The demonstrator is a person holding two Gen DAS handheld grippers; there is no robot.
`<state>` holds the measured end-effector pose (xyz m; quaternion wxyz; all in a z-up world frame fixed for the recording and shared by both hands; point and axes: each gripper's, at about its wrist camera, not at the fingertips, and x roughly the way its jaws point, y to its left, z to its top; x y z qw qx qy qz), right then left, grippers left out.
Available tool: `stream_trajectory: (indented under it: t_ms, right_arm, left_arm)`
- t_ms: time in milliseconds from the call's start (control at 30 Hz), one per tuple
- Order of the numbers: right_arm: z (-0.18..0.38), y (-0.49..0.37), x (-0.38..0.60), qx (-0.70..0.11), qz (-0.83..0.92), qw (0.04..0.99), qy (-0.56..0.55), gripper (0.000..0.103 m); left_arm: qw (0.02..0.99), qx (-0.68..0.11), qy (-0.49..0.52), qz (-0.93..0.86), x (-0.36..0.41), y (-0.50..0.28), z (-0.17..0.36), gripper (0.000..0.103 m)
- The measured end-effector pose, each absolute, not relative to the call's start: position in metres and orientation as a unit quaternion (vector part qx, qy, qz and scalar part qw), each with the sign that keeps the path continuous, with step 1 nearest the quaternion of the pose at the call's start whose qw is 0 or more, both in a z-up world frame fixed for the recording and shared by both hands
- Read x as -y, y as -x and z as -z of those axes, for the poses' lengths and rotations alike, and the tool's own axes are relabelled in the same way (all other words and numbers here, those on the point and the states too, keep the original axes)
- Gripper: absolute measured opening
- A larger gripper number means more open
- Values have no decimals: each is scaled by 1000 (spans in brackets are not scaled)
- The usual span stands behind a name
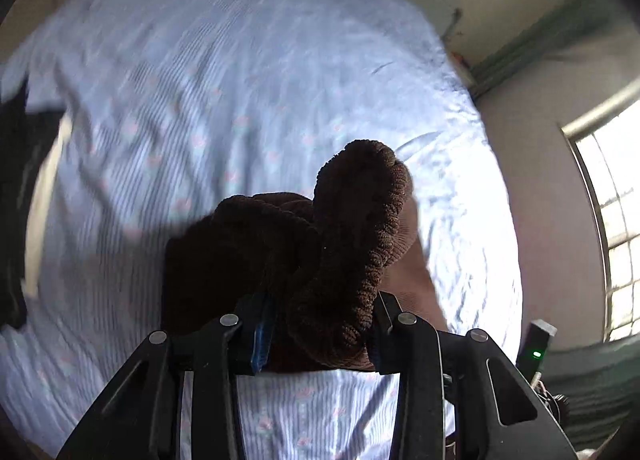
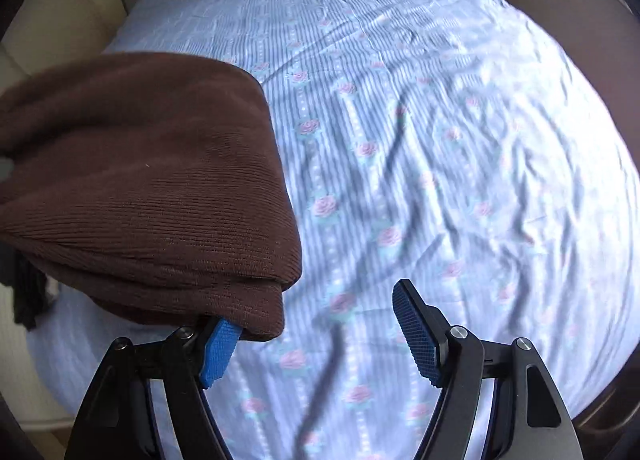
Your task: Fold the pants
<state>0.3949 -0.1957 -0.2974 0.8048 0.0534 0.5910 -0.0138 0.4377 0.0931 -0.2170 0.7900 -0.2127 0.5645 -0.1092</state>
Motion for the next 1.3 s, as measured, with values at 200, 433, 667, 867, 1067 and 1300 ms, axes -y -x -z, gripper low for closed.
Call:
stream_trajectory:
  t_ms: [200,433,667,867,1067,1300]
  right_arm:
    - [310,-393,169,-616,-21,787,-23,72]
    - [322,-403,146,-643,-77,762,-15,72]
    - [278,-394,164,-630,-117,767,-46,72]
    - [286,-443,177,-605,-109,784,-86,72]
    - [327,-473,168,-633,-135,744,-168,72]
    - [364,-483,158,-660,-148,704,-217,72]
  left_arm:
    - [775,-585,228,72,-125,-427,254,37]
    - [768,-603,210,45,-142,-433,288,37]
    - [775,-614,144,25,-140,-427,305,57]
    - [764,-622,169,28,-150,-430,308,69]
    - [761,-633,138,33,-149,-435,306,83]
    - [773,-622,109,59,-134,-439,278,81]
